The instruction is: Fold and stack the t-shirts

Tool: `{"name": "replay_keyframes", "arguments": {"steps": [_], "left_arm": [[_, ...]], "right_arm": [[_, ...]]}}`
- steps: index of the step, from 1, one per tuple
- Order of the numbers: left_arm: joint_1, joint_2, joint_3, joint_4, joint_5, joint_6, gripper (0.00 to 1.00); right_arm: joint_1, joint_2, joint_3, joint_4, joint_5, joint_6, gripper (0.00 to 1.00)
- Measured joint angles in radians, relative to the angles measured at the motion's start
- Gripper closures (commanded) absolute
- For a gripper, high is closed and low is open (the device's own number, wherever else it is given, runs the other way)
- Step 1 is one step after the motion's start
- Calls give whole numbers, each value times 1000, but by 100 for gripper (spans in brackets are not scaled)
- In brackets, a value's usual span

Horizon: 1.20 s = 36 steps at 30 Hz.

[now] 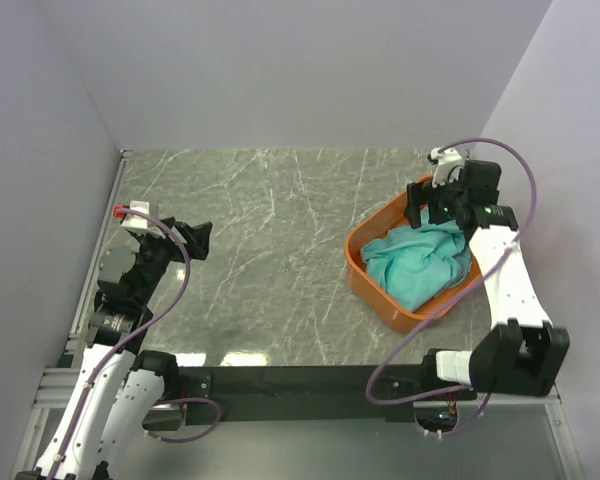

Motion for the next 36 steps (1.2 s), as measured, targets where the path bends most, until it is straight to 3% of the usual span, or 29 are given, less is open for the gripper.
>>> {"name": "replay_keyframes", "arguments": {"steps": [6,15,20,21,23,24,25,30,36], "left_arm": [[0,0,0,0,3,0,1],[0,0,0,0,11,0,1],[0,0,0,0,11,0,1],[0,0,0,0,11,0,1],[0,0,0,0,11,0,1],[0,0,0,0,11,0,1],[0,0,0,0,11,0,1],[0,0,0,0,12,0,1],[0,0,0,0,25,0,1]], "right_arm": [[-2,174,0,-77,146,3,5],[13,325,0,-58,315,-4,16],[16,408,0,-32,370,3,43],[16,422,0,-30,376,6,61],[16,433,0,-31,375,8,81],[16,434,0,-31,373,10,96],[16,433,0,-31,369,8,100],[16,361,0,-55,309,7,100],[19,62,153,-133,133,-12,100]]}}
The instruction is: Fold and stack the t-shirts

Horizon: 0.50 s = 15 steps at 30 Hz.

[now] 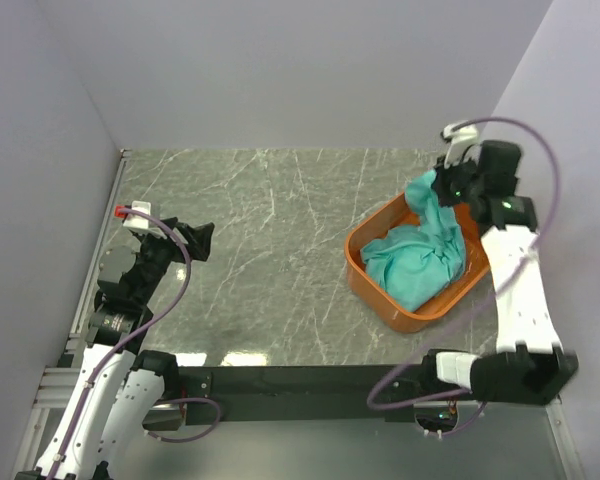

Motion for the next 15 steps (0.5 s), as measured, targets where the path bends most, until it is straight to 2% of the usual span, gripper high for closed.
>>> {"name": "replay_keyframes", "arguments": {"steps": [4,9,12,15], "left_arm": [[0,0,0,0,5,0,1],[0,2,0,0,14,0,1],[0,9,0,5,32,1,1],[0,14,0,9,73,2,1]], "right_arm": [[34,-146,200,-4,-180,5,100],[103,-158,459,2,-448,86,100],[103,-106,626,119,-607,257,100],[99,-50,702,386,-731,532,100]]}}
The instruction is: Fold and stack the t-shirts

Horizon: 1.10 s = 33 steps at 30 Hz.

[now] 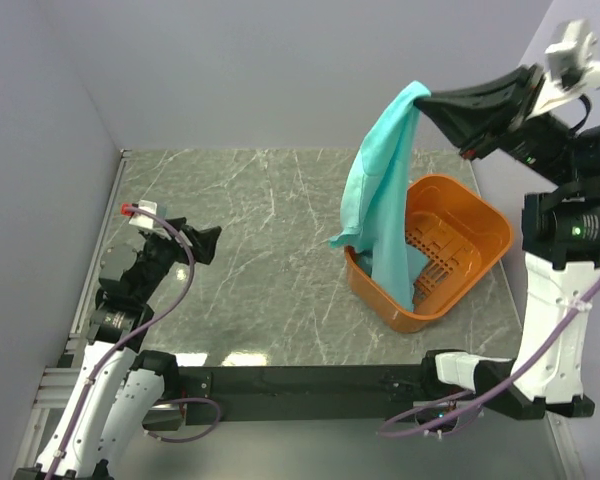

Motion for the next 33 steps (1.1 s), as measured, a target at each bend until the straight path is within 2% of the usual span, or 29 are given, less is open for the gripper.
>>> {"name": "replay_keyframes", "arguments": {"steps": [3,5,9,11,15,20,23,28,29,31,32,33], "left_arm": [[0,0,-2,39,109,3,1],[0,0,-17,104,223,-8,1],[-10,39,-85,350,434,-115,1],[-51,106,-98,472,478,-178,1],[-216,257,-35,554,472,-191,1],[-458,466,181,563,406,-105,1],[-549,581,306,570,332,-43,1],[-648,844,600,545,228,46,1],[-661,893,654,541,213,55,4],[-678,968,750,509,209,71,41],[-681,997,793,491,214,67,63],[-686,1032,857,463,222,70,99]], "right_arm": [[-2,57,35,273,-56,275,100],[-2,82,53,372,-68,386,100],[20,145,73,435,-49,490,100],[47,164,76,433,-29,502,100],[87,185,94,421,8,512,100],[99,182,134,412,61,513,100],[101,165,129,412,76,516,100],[101,130,89,397,86,507,100],[101,121,75,393,87,503,100],[101,103,47,374,91,486,100],[101,95,37,362,93,478,100],[102,88,27,344,95,463,100]]}}
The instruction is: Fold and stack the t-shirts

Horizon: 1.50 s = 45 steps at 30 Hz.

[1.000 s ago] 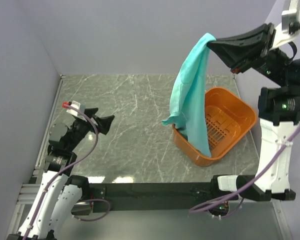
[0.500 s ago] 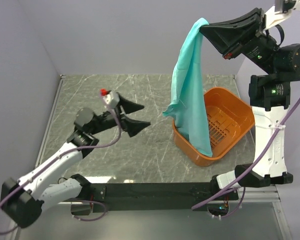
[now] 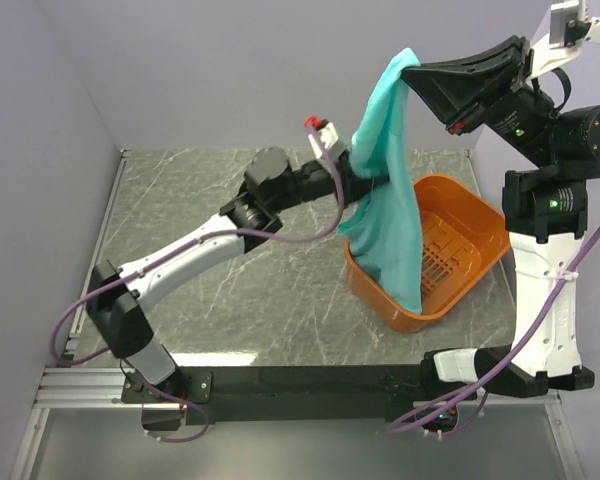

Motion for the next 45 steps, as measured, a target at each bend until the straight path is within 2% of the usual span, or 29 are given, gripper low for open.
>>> {"name": "replay_keyframes", "arguments": {"steps": [3,4,7,8,9,14,18,26,29,32,36,43,44,45], "left_arm": [[-5,64,157,-56,15,4,99],[-5,69,192,-65,14,2,99],[-4,65,285,-66,-4,-1,99],[-4,63,320,-68,-13,2,99],[-4,62,362,-72,-25,7,99],[2,56,561,-124,-88,63,99],[35,39,659,-144,-124,88,99],[109,-2,679,-166,-168,89,99],[124,-61,577,-186,-180,98,99],[141,-146,415,-190,-185,109,99],[159,-288,119,-183,-199,113,99],[160,-449,-295,-162,-256,107,99],[160,-466,-350,-160,-269,103,98],[161,-477,-392,-160,-279,99,90]], "right_arm": [[0,-21,-27,-70,19,-67,100],[-1,-29,-38,-98,31,-96,96],[-9,-66,-82,-206,76,-200,43],[-13,-81,-99,-247,97,-237,15],[-21,-97,-119,-286,117,-275,13],[-100,-218,-282,-421,230,-436,11],[-212,-336,-449,-463,246,-505,11],[-269,-555,-979,-448,100,-668,13],[-303,-581,-1167,-441,45,-710,13],[-340,-594,-1275,-458,14,-742,13],[-357,-634,-1287,-452,-27,-785,13],[-369,-665,-1287,-435,-64,-824,13],[-370,-665,-1287,-435,-66,-829,13],[-371,-665,-1287,-435,-68,-834,13]]}}
